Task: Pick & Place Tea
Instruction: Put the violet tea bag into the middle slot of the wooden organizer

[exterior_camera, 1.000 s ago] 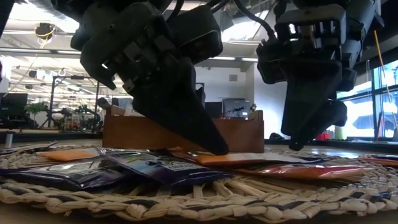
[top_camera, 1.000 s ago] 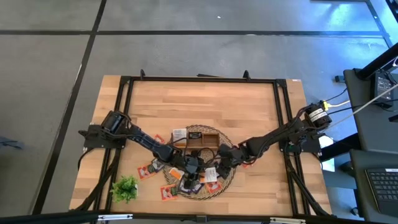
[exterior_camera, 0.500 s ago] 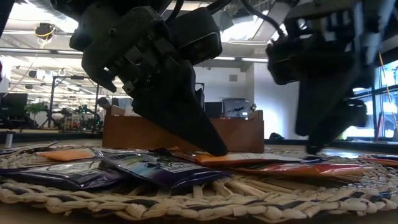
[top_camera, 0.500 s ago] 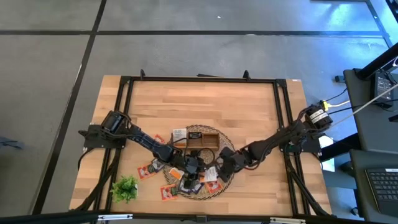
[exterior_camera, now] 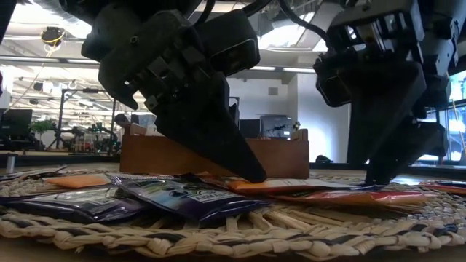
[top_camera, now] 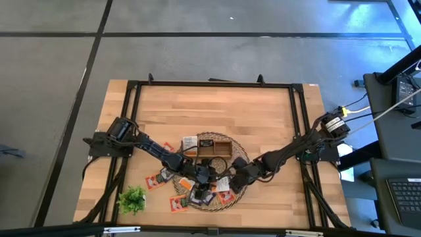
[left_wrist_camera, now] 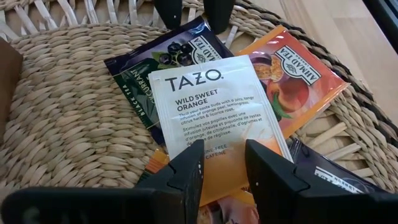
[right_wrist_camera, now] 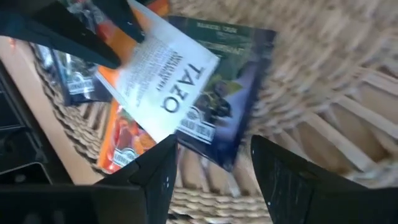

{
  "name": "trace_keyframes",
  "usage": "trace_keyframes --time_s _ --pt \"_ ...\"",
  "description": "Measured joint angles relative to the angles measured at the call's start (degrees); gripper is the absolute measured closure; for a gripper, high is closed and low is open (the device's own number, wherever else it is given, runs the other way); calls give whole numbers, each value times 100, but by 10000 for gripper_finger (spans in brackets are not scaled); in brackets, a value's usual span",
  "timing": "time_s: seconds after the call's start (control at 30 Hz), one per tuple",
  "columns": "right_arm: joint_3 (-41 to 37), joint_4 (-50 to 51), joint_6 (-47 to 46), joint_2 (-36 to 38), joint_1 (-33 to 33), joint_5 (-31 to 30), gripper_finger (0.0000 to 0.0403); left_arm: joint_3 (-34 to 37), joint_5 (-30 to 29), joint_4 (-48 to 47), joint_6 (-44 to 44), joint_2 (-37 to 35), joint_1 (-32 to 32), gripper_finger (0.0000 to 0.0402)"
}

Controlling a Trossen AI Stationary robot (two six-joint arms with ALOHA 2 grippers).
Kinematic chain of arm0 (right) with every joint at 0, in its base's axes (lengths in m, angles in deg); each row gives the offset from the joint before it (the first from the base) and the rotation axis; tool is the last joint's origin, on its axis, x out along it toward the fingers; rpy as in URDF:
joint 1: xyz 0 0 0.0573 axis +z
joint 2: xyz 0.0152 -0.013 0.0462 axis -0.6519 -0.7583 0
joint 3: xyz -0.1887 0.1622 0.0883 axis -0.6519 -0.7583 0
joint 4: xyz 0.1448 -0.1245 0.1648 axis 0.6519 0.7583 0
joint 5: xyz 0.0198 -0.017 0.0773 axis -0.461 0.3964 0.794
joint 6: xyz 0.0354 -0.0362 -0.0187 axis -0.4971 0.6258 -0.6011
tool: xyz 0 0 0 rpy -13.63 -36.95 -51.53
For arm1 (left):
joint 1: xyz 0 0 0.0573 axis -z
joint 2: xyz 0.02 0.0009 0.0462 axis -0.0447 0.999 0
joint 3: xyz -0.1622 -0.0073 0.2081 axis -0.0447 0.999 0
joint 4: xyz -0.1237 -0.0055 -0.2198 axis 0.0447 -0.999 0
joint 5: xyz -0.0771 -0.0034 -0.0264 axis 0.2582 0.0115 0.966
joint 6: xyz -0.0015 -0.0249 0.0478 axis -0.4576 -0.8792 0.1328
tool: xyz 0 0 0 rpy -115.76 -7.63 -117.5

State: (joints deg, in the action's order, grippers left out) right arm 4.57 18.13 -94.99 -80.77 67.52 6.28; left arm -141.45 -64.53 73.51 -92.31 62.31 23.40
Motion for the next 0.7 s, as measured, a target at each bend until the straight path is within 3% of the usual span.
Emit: trace_keyframes --time_s 0.5,0.7 --pt "13 -289 -97 -215 -37 223 200 4 -93 -29 40 -2 0 288" --pt "7 -308 26 -225 -39 216 239 4 -101 -29 38 -2 0 288"
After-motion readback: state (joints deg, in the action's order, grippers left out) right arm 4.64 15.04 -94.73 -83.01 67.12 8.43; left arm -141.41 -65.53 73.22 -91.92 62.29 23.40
